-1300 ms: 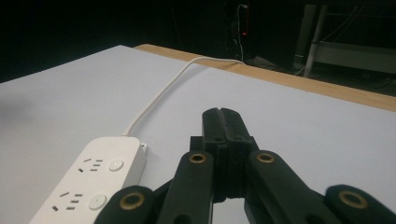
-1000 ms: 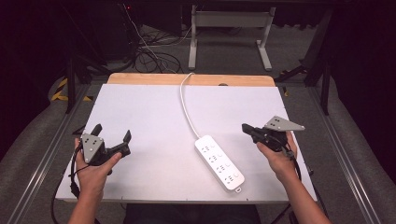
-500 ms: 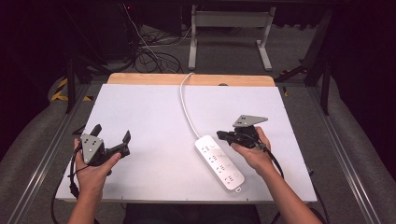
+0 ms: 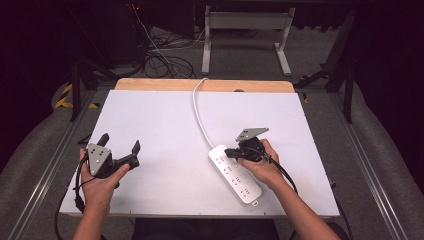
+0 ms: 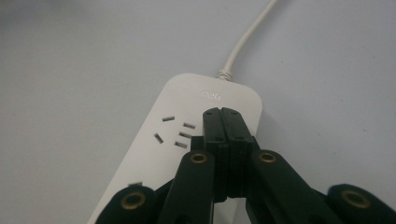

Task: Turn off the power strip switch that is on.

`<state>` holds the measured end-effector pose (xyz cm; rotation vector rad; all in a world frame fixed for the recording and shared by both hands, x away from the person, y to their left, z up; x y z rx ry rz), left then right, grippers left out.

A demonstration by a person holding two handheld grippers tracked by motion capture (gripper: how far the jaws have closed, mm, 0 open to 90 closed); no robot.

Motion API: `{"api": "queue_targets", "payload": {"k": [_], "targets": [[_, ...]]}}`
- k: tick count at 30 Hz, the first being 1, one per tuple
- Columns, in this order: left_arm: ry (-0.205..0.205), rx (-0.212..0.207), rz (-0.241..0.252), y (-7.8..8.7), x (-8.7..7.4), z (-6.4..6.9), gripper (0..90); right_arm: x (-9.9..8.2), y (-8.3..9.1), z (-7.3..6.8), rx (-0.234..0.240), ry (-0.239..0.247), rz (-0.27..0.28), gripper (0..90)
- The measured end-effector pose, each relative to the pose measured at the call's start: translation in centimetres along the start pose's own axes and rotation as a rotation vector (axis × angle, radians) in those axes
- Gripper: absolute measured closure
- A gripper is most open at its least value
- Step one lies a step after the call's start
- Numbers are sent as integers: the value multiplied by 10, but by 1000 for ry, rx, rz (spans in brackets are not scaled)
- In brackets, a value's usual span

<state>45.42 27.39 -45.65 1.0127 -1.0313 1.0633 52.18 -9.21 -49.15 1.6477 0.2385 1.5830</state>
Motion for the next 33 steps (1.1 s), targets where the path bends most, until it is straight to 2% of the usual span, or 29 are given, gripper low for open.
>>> {"api": "queue_targets", "payload": {"k": [13, 15, 22, 27, 29, 33], "targets": [[3, 3, 0, 1, 0, -1, 16, -1, -5, -1, -33, -2, -14, 900], [3, 2, 0, 2, 0, 0, 15, -1, -5, -1, -36, -19, -18, 900], [5, 7, -3, 2, 0, -1, 16, 1, -5, -3, -56, -30, -39, 900], [5, 8, -2, 2, -1, -1, 16, 0, -5, -2, -43, -58, -32, 900], [7, 8, -4, 2, -1, -1, 16, 0, -5, -2, -46, -56, -33, 900], [6, 8, -5, 2, -1, -1, 16, 0, -6, -6, -84, -40, -42, 900]]}}
Point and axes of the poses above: each handheld gripper's, and its own axes: y roughly backward along the jaws, x roughly out of its top, z roughly to its right, the point moved 5 cm from there along -y, roughly forward along the jaws, and after that the axes turned 14 degrees about y, right-handed, at the moved point
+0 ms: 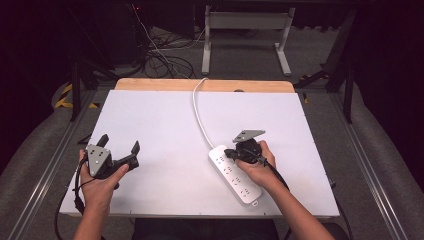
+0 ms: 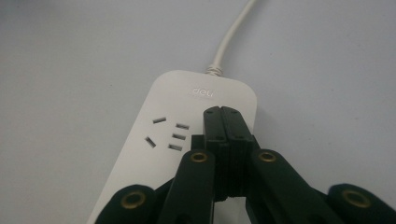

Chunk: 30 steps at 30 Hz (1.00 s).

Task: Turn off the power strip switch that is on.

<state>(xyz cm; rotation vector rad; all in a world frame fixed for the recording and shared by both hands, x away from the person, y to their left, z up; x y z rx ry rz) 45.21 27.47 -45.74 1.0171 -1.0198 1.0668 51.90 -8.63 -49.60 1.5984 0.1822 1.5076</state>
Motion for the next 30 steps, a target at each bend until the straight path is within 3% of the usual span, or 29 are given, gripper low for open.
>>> {"api": "queue_targets", "payload": {"k": [30], "targets": [[7, -4, -2, 0, -1, 0, 19, -1, 0, 1, 13, -1, 3, 900]]}}
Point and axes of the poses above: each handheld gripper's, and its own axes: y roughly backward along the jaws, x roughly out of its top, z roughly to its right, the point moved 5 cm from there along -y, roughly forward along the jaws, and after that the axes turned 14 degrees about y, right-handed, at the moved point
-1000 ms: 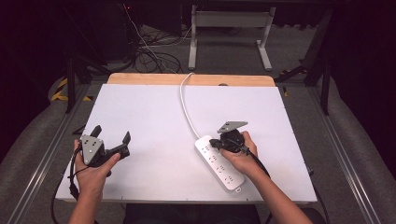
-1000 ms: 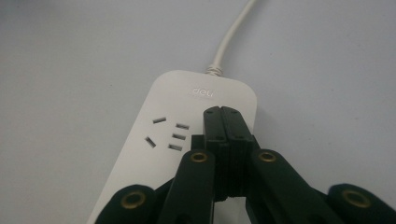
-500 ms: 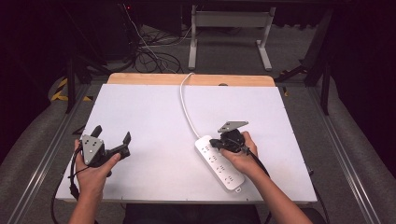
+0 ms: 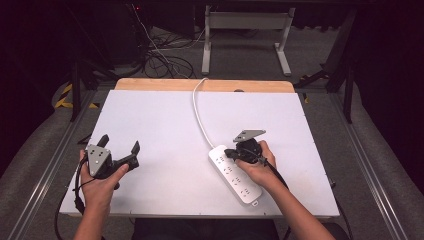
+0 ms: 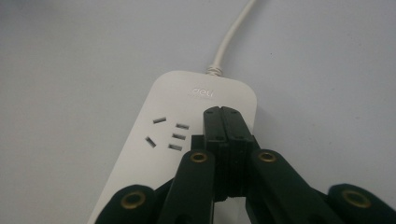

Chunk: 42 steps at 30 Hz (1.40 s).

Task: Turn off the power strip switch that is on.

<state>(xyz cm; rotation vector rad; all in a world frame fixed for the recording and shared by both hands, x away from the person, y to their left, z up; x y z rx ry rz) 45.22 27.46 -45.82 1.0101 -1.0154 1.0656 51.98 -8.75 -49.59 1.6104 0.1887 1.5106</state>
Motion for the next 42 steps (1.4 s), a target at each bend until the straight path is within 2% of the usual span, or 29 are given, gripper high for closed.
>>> {"api": "queue_targets", "payload": {"k": [17, 23, 29, 32, 33, 35, 37, 39, 42], "targets": [[3, 3, 0, 0, 1, -2, 20, 0, 0, 1, 10, -18, 4, 900], [1, 1, 2, 0, 1, -1, 20, -1, 0, 3, 22, -44, 9, 900], [2, 2, 0, 0, 1, -2, 21, 0, 0, 2, 18, -40, 7, 900], [1, 0, 0, 0, 1, -2, 21, 0, 0, 2, 12, -23, 8, 900], [-2, 0, 1, 0, 1, -2, 21, 1, 1, 3, -9, -18, 21, 900], [0, -2, 0, 0, 1, -1, 22, -1, 2, 6, -56, 10, -7, 900], [0, -3, 1, 0, 1, -1, 21, -3, 3, 9, -15, -20, 17, 900], [1, -4, 1, 0, 1, -1, 22, -5, 4, 11, 5, -30, 33, 900], [4, -7, 1, -1, 1, -2, 22, -4, 6, 13, -5, -33, 58, 900]]}}
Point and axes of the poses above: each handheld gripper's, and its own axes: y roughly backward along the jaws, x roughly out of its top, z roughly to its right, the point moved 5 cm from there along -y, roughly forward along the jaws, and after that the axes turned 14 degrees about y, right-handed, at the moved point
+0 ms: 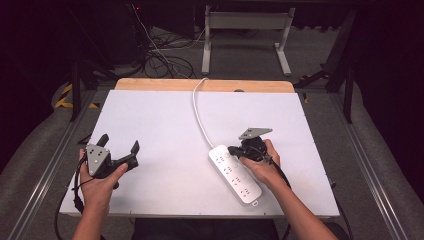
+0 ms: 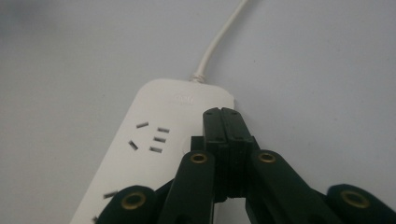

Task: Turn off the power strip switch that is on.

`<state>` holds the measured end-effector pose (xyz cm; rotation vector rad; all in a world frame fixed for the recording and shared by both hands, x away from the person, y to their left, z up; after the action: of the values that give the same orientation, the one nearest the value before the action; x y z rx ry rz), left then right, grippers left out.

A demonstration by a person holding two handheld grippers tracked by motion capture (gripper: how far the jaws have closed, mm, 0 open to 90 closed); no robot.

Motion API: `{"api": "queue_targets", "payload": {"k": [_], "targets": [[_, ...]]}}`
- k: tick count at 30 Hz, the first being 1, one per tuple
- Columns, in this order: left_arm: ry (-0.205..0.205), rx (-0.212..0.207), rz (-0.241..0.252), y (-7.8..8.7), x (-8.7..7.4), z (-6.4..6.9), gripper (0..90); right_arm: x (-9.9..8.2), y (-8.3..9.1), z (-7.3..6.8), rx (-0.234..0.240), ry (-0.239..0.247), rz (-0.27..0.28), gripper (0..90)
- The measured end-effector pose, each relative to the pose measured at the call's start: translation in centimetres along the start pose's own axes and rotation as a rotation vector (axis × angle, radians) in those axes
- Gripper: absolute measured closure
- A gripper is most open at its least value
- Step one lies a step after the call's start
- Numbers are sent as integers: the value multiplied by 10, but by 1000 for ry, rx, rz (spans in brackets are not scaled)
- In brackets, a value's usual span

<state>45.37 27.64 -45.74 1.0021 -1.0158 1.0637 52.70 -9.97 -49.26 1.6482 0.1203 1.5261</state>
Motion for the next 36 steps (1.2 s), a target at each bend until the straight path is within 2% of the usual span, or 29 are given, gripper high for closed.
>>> {"api": "queue_targets", "payload": {"k": [3, 9, 17, 19, 22, 26, 29, 32, 36], "targets": [[-2, 1, 1, 0, 0, -1, 22, 5, 7, 2, -8, -8, 52, 900], [-6, -3, 12, 1, 2, 1, 24, 6, 20, 8, -11, -47, 119, 900], [1, -1, 9, 2, 2, -1, 25, 4, 55, 19, -39, -82, 290, 900], [3, 0, 9, 1, 2, -1, 25, 0, 65, 23, -59, -96, 332, 900], [5, 2, 9, 1, 2, -2, 26, -8, 79, 32, -118, -124, 403, 900], [7, -2, 10, 0, 3, -1, 26, -17, 92, 39, -154, -149, 486, 900], [7, -6, 10, 0, 3, 0, 27, -22, 100, 41, -181, -168, 527, 900], [8, -5, 12, 0, 3, -1, 30, -28, 108, 42, -221, -154, 562, 900], [7, -3, 11, 0, 3, -1, 30, -38, 118, 42, -267, -138, 574, 900]]}}
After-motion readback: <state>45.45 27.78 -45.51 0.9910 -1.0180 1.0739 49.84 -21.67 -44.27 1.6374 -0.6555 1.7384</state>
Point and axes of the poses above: each handheld gripper's, and its own axes: y roughly backward along the jaws, x roughly out of its top, z roughly to its right, the point moved 5 cm from there along -y, roughly forward along the jaws, and after that the axes turned 14 degrees about y, right-handed, at the moved point
